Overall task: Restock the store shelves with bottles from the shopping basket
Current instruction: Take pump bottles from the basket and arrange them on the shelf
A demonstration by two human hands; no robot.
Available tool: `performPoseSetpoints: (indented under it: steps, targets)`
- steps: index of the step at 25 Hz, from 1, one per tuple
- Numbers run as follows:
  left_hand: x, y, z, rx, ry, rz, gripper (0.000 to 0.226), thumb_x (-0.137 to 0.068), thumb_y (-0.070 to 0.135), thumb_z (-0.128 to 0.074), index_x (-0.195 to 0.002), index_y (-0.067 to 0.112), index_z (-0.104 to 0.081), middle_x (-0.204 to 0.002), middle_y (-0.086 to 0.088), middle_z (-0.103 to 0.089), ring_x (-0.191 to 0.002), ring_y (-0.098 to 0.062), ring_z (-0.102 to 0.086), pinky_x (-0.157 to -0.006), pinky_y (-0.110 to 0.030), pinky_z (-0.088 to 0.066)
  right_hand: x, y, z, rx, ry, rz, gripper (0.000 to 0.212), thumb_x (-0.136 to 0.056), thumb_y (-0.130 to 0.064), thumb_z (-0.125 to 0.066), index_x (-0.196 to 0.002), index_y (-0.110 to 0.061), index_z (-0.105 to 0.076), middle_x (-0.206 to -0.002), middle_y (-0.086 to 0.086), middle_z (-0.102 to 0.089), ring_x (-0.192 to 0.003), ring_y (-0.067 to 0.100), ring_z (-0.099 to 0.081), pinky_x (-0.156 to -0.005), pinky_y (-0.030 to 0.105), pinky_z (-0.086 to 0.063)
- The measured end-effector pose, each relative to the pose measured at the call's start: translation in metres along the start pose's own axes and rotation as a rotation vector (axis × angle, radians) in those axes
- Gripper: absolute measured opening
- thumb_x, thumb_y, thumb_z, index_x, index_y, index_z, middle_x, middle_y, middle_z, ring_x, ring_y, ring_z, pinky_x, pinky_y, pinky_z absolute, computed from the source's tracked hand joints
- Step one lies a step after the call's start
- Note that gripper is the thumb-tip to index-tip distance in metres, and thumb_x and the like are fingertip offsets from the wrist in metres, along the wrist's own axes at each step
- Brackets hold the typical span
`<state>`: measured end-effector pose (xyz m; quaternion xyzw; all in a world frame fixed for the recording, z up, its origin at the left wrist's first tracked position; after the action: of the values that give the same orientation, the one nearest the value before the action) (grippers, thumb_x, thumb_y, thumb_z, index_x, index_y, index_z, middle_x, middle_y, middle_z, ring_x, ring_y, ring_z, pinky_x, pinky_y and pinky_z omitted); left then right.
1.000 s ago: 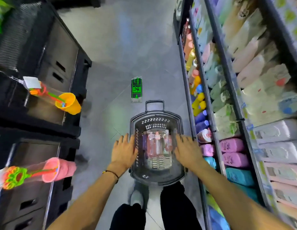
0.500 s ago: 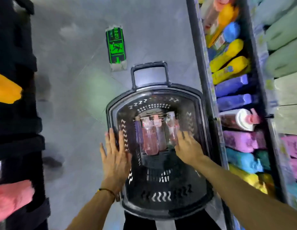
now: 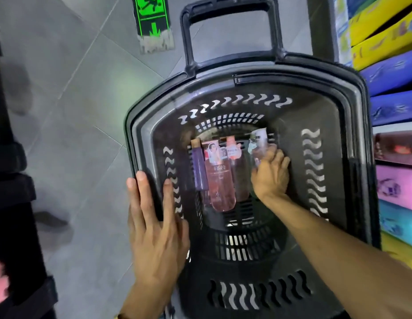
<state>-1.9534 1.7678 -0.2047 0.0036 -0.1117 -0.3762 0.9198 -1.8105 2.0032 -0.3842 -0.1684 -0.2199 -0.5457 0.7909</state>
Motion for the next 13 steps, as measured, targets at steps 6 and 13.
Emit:
performPoseSetpoints:
  steps: [6, 13]
  targets:
    - [0.000, -0.001, 0.000, -0.022, 0.041, 0.019, 0.067, -0.083, 0.017, -0.064, -0.147, 0.004, -0.051, -0.165, -0.031, -0.012, -0.154, -0.048, -0.011, -0.120, -0.059, -0.029, 0.000, 0.005, -0.040, -0.082, -0.068, -0.143, 0.076, -0.085, -0.054, -0.070, -0.130, 0.005, -0.051, -0.125, 0.028, -0.056, -0.118, 0.040, -0.051, -0.097, 0.046, -0.047]
    - [0.007, 0.031, 0.017, -0.201, 0.135, -0.052, 0.059, -0.086, 0.009, -0.055, -0.144, 0.001, -0.053, -0.159, -0.030, -0.033, -0.150, -0.047, -0.028, -0.119, -0.060, -0.029, 0.018, 0.011, -0.014, -0.436, -0.198, -0.081, 0.071, -0.091, -0.048, -0.068, -0.136, 0.000, -0.040, -0.124, 0.016, -0.050, -0.089, 0.027, -0.055, -0.069, 0.029, -0.042]
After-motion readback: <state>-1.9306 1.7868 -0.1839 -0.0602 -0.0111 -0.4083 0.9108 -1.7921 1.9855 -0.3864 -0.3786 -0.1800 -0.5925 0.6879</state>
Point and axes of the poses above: each hand's wrist, its own x-axis away from the middle knuckle, its own z-axis out of the back of the hand, y = z × x, the point moved 10 cm from there along -x, towards the middle knuckle
